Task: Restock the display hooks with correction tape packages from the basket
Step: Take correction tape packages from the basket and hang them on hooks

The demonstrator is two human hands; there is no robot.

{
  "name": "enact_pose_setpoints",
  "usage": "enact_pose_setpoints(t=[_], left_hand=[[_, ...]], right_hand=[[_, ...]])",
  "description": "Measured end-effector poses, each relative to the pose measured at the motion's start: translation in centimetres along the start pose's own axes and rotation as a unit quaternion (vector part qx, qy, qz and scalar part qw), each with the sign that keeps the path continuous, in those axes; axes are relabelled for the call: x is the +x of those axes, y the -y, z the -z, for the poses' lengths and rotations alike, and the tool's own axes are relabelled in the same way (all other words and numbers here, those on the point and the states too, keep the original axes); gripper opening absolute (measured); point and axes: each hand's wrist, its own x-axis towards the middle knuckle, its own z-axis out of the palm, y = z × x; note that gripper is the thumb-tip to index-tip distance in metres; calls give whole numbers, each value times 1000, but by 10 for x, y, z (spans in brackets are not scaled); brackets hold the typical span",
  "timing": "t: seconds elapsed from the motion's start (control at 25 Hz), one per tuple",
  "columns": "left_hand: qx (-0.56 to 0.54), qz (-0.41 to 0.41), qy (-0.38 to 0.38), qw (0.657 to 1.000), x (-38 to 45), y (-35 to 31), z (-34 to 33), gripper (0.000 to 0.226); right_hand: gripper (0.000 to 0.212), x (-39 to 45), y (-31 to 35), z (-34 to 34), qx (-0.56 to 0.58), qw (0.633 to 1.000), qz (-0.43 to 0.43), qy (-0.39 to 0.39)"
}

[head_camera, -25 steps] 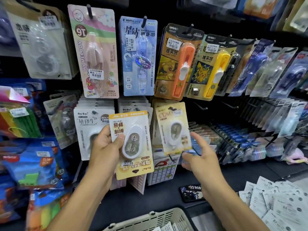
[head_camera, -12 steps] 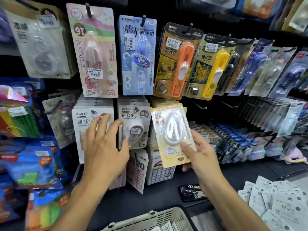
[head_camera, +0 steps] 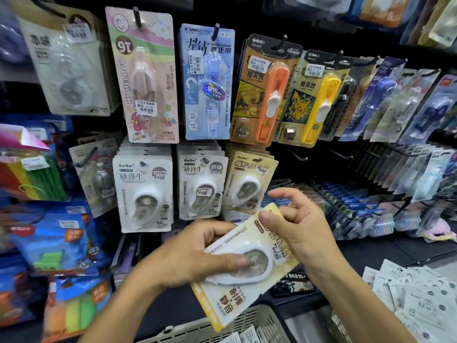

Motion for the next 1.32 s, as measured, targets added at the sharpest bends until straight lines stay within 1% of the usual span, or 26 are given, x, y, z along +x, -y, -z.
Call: enact_pose_setpoints(t=[0.04, 0.08, 0.12, 0.16, 0.2, 0.24, 0.28, 0.32, 0.36, 0.44, 0.48, 0.52, 0.56, 0.64, 0.72, 0.8, 0.88, 1.0, 1.04, 1.08, 1.12, 1.16, 1.2, 1.24, 1.28, 1.32], left_hand=[[-14, -13, -38, 999, 4, 3, -3, 27], [-43, -28, -107, 993, 7, 3, -7, 24], [-82, -33, -186, 979, 11, 5, -11, 25], [-124, -37, -243, 961, 14, 8, -13, 26], [-152, -45, -269, 950, 18, 10, -14, 26], [-152, -48, -268, 950, 19, 10, -15, 24], [-110, -50, -266, 956, 19, 11, -15, 20], [-17, -64, -284, 957, 17, 11, -10, 19], [111, -85, -324, 936, 15, 13, -2, 24], [352, -95, -416, 833, 8, 16, 19, 33], [414, -72, -446, 790, 6, 16, 27, 35], [444, -34, -459, 769, 3, 16, 33, 34], [453, 5, -462, 763, 2, 18, 36, 33], [452, 42, -453, 767, 1, 19, 35, 41], [449, 42, -447, 772, 2, 20, 32, 48], [454, 43, -447, 770, 1, 20, 32, 54], [459, 51, -446, 766, 0, 22, 33, 60], [464, 61, -430, 772, -2, 24, 31, 68], [462, 64, -425, 775, -1, 24, 30, 70], [461, 67, -421, 778, -2, 24, 30, 71], [460, 69, -418, 780, -2, 23, 30, 73], [462, 73, -413, 781, -2, 23, 30, 75], [467, 76, -407, 781, -3, 23, 30, 77], [472, 77, -403, 780, -3, 24, 30, 79], [475, 78, -401, 780, -3, 25, 31, 80], [477, 79, -398, 779, -3, 26, 31, 81]], right_hand=[[43, 1, -3, -2, 28, 998, -18, -50], [47, 2, -6, -3, 69, 994, -46, -70], [50, 1, -8, -6, 96, 991, -79, -43], [50, -3, -9, -12, 98, 989, -112, 20], [45, -8, -12, -19, 80, 984, -132, 90], [38, -11, -17, -26, 63, 980, -137, 134], [32, -13, -20, -33, 52, 980, -131, 138], [29, -12, -22, -36, 48, 986, -118, 107], [26, -9, -22, -35, 49, 992, -99, 61], [20, -3, -17, -23, 38, 996, -74, -26], [18, -1, -13, -15, 16, 995, -72, -69], [20, 0, -13, -7, -13, 991, -71, -108], [26, 0, -15, -2, -33, 988, -68, -135], [32, -2, -18, 0, -27, 987, -56, -146], [32, -4, -22, -2, -21, 987, -38, -153], [31, -5, -26, 0, -49, 979, -5, -196], [23, -5, -29, 5, -63, 977, 14, -204], [19, 1, -35, 5, -15, 984, -44, -172], [26, 1, -38, 5, -12, 985, -73, -154], [40, 1, -43, 3, -53, 985, -85, -138], [51, 0, -48, 1, -140, 981, -59, -117], [56, 0, -53, -2, -250, 964, 0, -88], [57, 1, -56, -5, -358, 929, 75, -49], [58, 6, -58, -9, -454, 880, 138, -5], [62, 17, -60, -11, -528, 832, 168, 29], [67, 30, -60, -13, -582, 795, 167, 45]])
